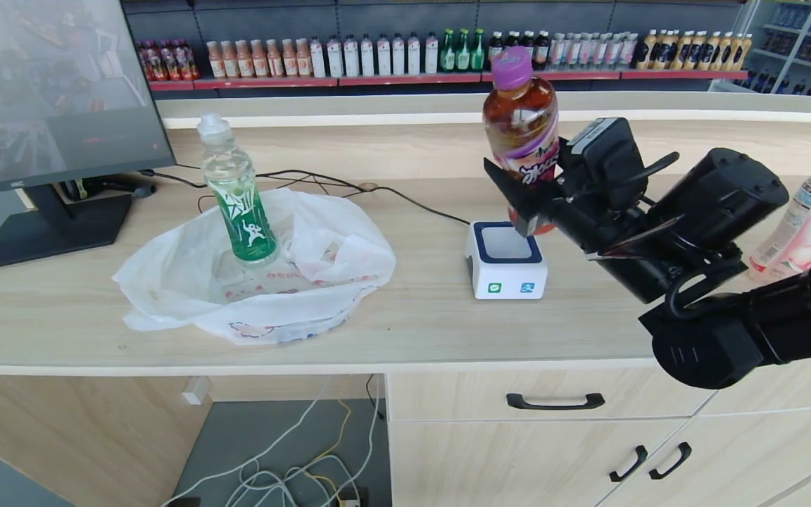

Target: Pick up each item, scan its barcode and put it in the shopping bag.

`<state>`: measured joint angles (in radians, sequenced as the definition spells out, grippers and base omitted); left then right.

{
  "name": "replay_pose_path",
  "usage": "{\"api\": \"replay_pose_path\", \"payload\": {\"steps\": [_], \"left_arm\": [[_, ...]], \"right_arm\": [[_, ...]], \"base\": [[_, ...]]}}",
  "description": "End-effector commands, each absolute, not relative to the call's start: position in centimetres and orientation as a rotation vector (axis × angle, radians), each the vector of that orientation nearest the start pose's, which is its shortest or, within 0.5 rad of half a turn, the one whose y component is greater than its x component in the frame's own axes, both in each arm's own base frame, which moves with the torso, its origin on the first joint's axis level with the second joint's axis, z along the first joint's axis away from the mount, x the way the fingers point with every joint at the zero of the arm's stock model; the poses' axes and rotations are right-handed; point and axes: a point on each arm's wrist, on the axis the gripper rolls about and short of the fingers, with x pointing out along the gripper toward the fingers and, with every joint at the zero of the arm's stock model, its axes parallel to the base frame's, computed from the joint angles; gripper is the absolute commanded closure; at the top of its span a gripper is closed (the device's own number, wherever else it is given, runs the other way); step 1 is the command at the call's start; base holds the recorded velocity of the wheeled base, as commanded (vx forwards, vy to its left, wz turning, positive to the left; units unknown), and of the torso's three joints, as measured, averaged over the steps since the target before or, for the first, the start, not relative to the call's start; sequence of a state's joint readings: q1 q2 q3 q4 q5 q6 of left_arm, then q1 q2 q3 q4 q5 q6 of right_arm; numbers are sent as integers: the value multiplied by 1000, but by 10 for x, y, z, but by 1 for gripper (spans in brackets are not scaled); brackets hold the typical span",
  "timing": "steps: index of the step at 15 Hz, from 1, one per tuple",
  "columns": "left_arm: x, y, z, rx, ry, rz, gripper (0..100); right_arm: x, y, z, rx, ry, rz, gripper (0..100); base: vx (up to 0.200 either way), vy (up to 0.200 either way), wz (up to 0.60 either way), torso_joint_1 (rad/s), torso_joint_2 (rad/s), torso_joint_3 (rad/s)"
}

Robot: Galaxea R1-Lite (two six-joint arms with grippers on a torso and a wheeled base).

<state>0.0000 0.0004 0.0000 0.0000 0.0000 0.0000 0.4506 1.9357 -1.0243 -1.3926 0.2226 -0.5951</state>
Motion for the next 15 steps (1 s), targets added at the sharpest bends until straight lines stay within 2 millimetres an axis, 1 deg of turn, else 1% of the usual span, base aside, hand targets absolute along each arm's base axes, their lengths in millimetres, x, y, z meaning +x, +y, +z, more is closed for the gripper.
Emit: {"api": "replay_pose_path", "payload": {"steps": [1,2,3,5,8,12,14,15], "left_arm": [[-23,0,75,0,0,0,0],[-23,0,75,0,0,0,0],[-23,0,75,0,0,0,0],[-23,0,75,0,0,0,0],[-23,0,75,0,0,0,0],[-23,0,75,0,0,0,0],[-23,0,75,0,0,0,0],[-23,0,75,0,0,0,0]], "right_arm": [[335,154,234,-575,-686,507,100],[339,142,234,-651,-712,552,100],[341,137,234,-674,-724,588,100],[340,137,235,-710,-763,658,100],[343,140,228,-749,-788,729,100],[353,148,205,-850,-844,848,100],[355,147,203,-859,-854,867,100],[358,148,198,-867,-852,880,100]], "base": [[0,0,0,0,0,0],[0,0,0,0,0,0],[0,0,0,0,0,0],[0,0,0,0,0,0],[0,0,0,0,0,0],[0,0,0,0,0,0],[0,0,0,0,0,0],[0,0,0,0,0,0]]}}
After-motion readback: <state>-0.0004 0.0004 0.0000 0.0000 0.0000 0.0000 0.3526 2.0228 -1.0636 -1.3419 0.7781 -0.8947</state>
